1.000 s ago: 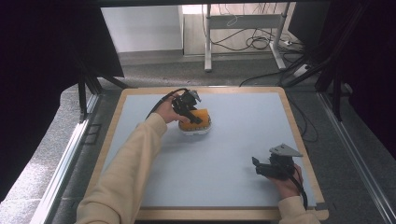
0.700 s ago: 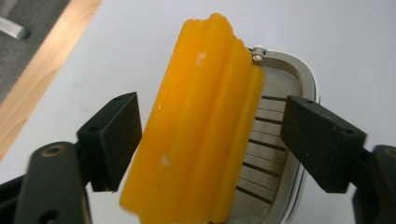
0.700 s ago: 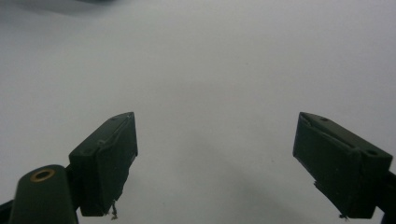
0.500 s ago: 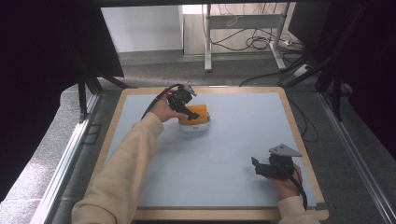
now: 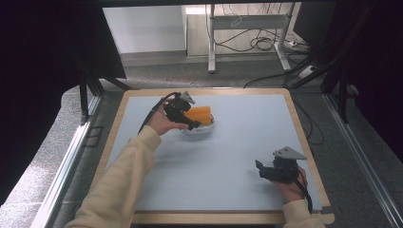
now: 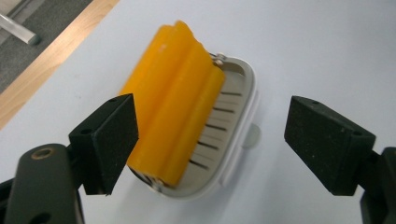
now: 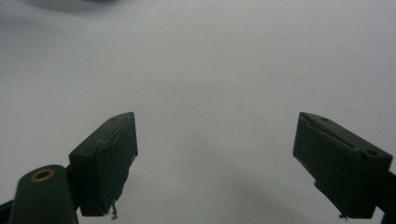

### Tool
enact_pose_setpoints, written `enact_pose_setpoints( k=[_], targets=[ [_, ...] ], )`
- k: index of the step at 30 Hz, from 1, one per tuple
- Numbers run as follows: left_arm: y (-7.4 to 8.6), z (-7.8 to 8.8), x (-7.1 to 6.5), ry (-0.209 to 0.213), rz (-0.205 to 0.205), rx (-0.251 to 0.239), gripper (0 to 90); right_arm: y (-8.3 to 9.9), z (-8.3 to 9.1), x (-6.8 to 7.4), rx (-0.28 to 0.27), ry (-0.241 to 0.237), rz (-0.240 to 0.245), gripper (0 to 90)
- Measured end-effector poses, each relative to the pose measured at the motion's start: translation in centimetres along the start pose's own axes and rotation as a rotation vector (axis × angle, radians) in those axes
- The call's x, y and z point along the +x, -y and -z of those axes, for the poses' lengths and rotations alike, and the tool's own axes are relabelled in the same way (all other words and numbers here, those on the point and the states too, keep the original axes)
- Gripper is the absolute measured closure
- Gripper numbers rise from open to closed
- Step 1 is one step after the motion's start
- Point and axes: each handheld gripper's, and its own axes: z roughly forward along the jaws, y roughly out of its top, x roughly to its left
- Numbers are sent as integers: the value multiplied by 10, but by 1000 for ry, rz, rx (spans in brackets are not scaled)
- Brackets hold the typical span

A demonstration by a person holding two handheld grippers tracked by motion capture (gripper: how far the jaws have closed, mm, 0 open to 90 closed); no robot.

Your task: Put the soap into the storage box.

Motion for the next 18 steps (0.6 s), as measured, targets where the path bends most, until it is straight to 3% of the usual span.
enact_pose_setpoints(
  k=[9, 13, 18],
  targets=[
    [42, 35, -31, -12, 36, -35, 176, -1, 0, 3, -6, -3, 8, 140],
    [63, 43, -45, -25, 76, -58, 180, -1, 0, 4, -5, -4, 13, 139],
    [89, 50, -58, -49, 104, -52, 180, -1, 0, 4, -3, -2, 14, 140]
  ],
)
